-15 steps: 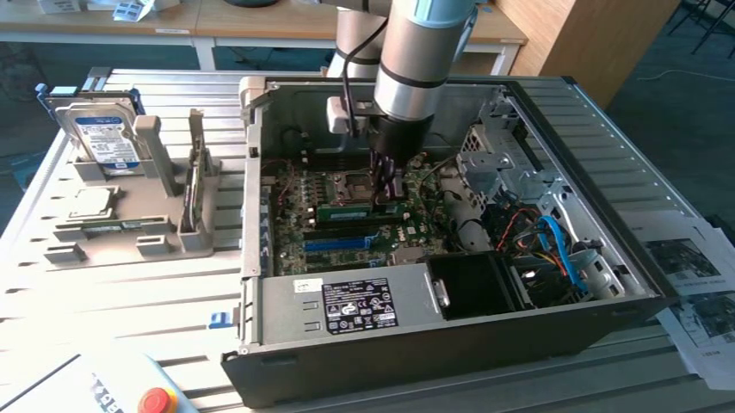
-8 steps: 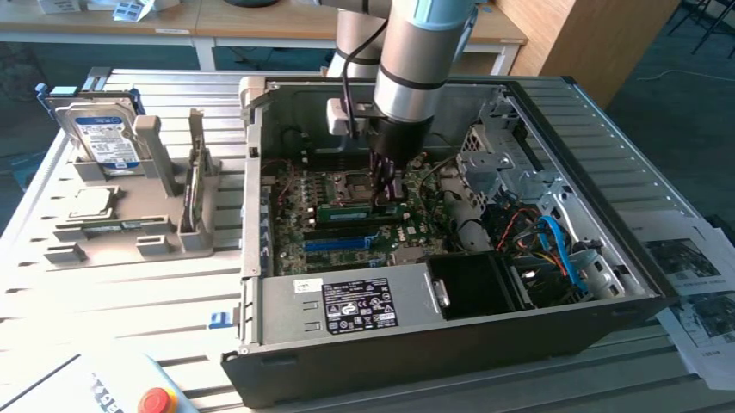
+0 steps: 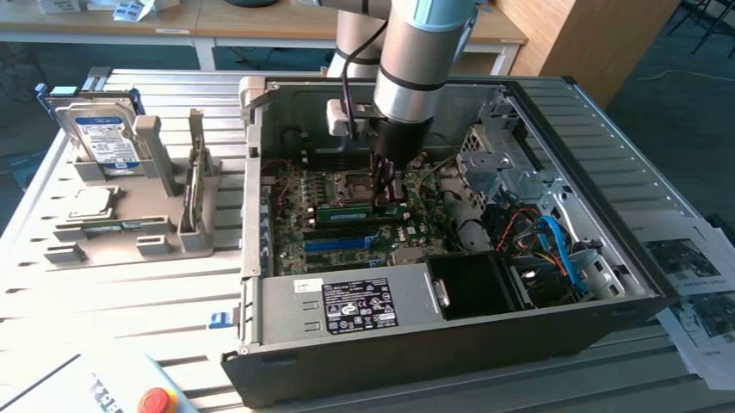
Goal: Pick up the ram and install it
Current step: 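Insert the ram into the slot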
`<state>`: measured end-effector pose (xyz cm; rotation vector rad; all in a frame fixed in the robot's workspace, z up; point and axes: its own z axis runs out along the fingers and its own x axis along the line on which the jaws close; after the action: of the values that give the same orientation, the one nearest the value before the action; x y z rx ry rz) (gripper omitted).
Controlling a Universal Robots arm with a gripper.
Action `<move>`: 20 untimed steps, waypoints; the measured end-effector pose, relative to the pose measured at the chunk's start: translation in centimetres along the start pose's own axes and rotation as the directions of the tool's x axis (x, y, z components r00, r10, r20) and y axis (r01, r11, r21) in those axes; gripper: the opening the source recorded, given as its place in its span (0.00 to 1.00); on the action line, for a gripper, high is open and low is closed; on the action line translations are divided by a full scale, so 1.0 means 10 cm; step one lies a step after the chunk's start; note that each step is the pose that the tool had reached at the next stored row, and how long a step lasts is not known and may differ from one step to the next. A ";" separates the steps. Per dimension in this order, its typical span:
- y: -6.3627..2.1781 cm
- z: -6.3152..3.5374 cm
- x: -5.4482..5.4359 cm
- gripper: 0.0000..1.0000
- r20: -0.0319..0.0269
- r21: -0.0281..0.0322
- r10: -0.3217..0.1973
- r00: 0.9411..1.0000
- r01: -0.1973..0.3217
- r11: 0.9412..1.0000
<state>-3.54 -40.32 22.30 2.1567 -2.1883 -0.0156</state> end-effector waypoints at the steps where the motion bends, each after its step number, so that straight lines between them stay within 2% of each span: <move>1: 0.000 0.000 0.00 0.12 0.000 0.000 0.000 1.000 0.000 1.000; 20: -0.001 0.016 0.00 0.13 0.000 0.000 0.000 1.000 0.000 1.000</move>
<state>-3.54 -40.30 22.13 2.1566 -2.1883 -0.0154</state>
